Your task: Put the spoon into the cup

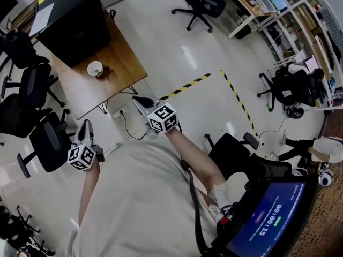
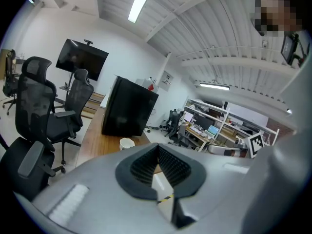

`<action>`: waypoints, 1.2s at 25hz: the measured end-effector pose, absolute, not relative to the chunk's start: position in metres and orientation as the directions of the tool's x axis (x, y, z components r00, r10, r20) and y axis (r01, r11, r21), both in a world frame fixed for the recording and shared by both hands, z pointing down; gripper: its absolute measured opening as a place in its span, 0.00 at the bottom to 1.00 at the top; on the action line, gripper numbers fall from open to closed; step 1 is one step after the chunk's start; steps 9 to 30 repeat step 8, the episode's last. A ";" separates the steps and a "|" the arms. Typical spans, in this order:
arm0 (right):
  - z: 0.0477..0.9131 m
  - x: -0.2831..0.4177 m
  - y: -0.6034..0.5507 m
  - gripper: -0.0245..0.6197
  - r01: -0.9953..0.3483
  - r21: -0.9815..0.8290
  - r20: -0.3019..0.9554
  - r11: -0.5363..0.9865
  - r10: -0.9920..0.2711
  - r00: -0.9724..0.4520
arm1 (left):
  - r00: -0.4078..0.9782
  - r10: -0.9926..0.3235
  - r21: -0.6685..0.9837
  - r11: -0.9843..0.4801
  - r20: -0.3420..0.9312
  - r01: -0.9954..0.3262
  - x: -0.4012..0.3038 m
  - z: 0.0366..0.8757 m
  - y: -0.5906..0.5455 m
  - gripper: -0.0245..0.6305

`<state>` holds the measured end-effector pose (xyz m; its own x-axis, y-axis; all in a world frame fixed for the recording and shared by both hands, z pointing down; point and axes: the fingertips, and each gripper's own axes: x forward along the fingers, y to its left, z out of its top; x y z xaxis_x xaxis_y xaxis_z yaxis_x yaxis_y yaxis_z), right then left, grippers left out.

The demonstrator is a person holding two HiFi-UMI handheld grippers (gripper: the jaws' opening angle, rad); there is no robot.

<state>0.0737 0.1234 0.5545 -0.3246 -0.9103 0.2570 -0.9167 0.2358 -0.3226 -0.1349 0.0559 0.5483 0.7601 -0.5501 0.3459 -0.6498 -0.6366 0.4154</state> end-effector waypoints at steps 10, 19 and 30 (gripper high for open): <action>0.557 0.090 0.132 0.04 -0.921 -0.315 0.264 0.228 -0.911 -0.315 | 0.769 -0.537 0.416 -0.646 0.348 -0.639 -0.114 0.549 0.061 0.00; 0.557 0.090 0.132 0.04 -0.921 -0.315 0.264 0.228 -0.911 -0.315 | 0.769 -0.537 0.416 -0.646 0.348 -0.639 -0.114 0.549 0.061 0.00; 0.557 0.090 0.132 0.04 -0.921 -0.315 0.264 0.228 -0.911 -0.315 | 0.769 -0.537 0.416 -0.646 0.348 -0.639 -0.114 0.549 0.061 0.00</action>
